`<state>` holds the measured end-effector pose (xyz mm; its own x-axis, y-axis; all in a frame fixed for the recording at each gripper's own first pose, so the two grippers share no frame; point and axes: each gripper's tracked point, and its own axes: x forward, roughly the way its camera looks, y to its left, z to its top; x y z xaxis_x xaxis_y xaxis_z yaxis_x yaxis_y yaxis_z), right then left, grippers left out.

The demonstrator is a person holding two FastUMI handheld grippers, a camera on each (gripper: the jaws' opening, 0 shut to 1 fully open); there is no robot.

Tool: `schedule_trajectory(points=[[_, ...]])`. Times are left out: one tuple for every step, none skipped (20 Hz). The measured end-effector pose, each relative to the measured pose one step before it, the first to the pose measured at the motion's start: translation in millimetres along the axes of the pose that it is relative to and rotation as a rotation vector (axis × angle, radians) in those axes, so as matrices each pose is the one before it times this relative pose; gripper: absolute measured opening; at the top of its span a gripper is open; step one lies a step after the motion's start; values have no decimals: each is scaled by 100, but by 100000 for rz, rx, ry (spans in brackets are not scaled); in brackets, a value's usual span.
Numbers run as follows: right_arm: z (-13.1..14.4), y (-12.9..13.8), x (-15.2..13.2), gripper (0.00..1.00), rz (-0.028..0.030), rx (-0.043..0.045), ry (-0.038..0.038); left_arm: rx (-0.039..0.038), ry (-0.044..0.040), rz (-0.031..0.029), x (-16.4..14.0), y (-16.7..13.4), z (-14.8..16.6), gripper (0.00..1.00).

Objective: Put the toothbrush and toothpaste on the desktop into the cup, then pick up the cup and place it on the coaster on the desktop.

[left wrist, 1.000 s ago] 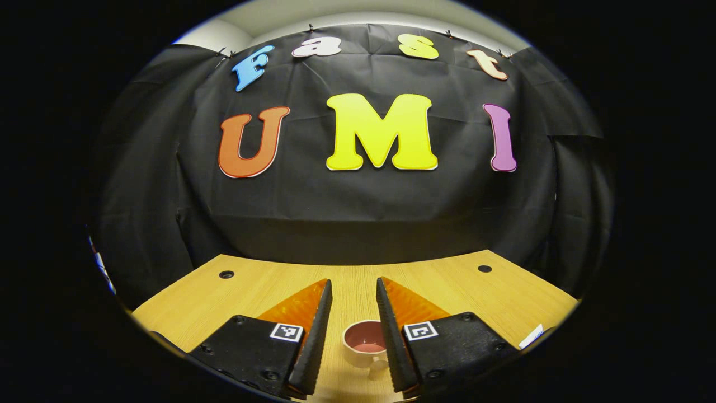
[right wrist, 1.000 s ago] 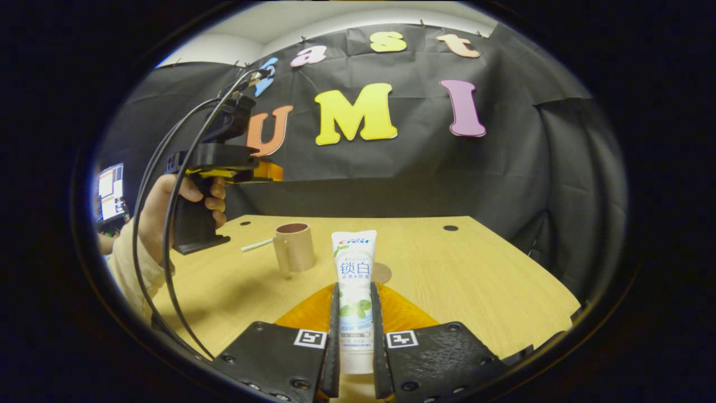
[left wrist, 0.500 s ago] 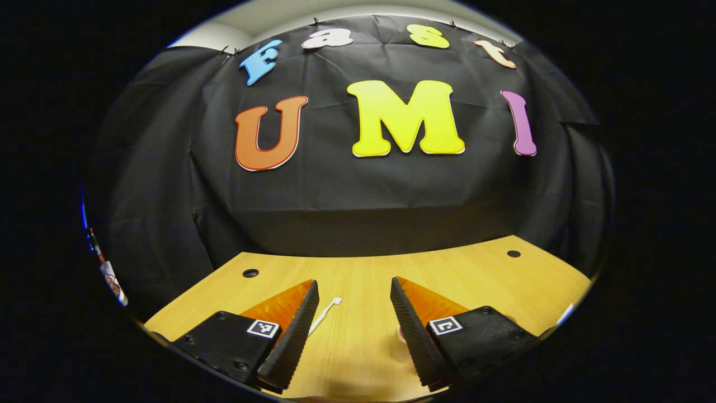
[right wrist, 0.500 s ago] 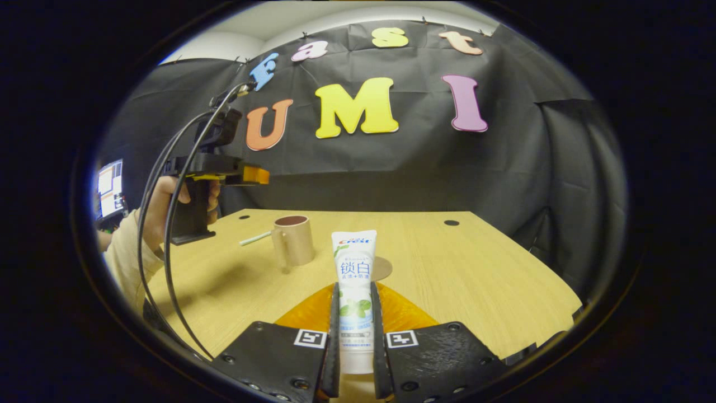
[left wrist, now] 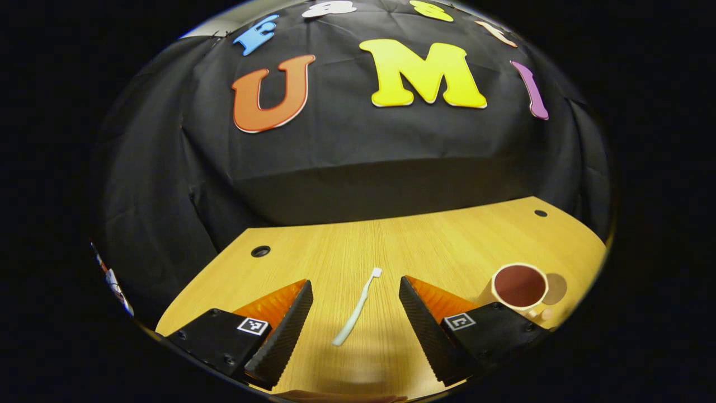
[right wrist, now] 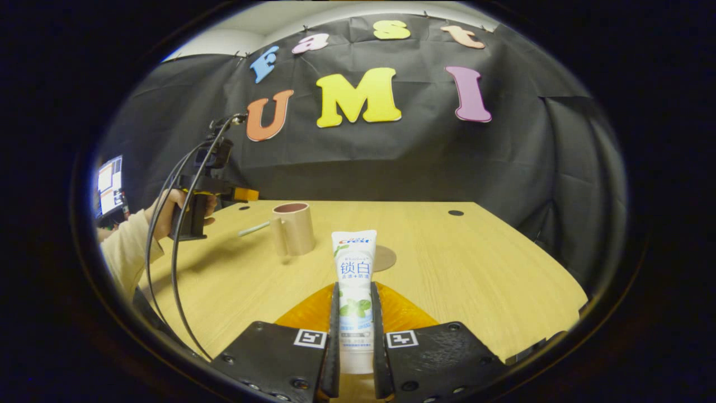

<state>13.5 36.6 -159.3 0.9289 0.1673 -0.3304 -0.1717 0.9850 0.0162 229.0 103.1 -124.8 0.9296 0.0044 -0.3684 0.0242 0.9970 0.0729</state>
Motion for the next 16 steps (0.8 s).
schedule_trajectory(points=[[-254,105,307,24,36,-67,698,760,1955,-1880,789,-288,-616,97],[-87,65,328,24,20,-191,504,521,795,-1086,647,-51,-438,98],[-221,71,226,24,-119,-320,593,462,-75,-382,616,-2,-287,98],[-98,50,349,24,-53,-324,505,690,-152,-146,390,-55,-61,98],[-179,104,304,24,-19,-456,648,914,242,398,425,37,-283,98],[-102,82,321,24,50,-527,491,883,-20,127,717,86,-202,96],[-163,99,283,24,-155,-453,412,1125,-343,708,541,198,-47,94],[-94,16,343,24,-175,-193,506,960,-275,390,595,176,-304,90],[-198,57,344,24,-6,-35,688,20,573,-1506,531,-170,-372,88],[-187,73,338,24,-104,116,993,-1159,2180,-1816,564,-215,-738,84],[-257,29,354,24,-67,172,898,-2038,2377,-1940,538,-175,-670,83],[-32,87,176,24,46,193,1159,-2236,2430,-1687,46,-279,-379,78],[213,168,68,25,452,112,-667,-1312,-1127,-1399,17,-294,188,76],[121,-23,64,27,-430,-493,-593,-81,410,-1445,239,-231,27,77],[-121,-186,114,27,-718,-412,195,1193,3303,-1521,151,-270,-581,72],[18,79,60,27,251,359,50,789,2059,-1627,90,-406,-439,65]])
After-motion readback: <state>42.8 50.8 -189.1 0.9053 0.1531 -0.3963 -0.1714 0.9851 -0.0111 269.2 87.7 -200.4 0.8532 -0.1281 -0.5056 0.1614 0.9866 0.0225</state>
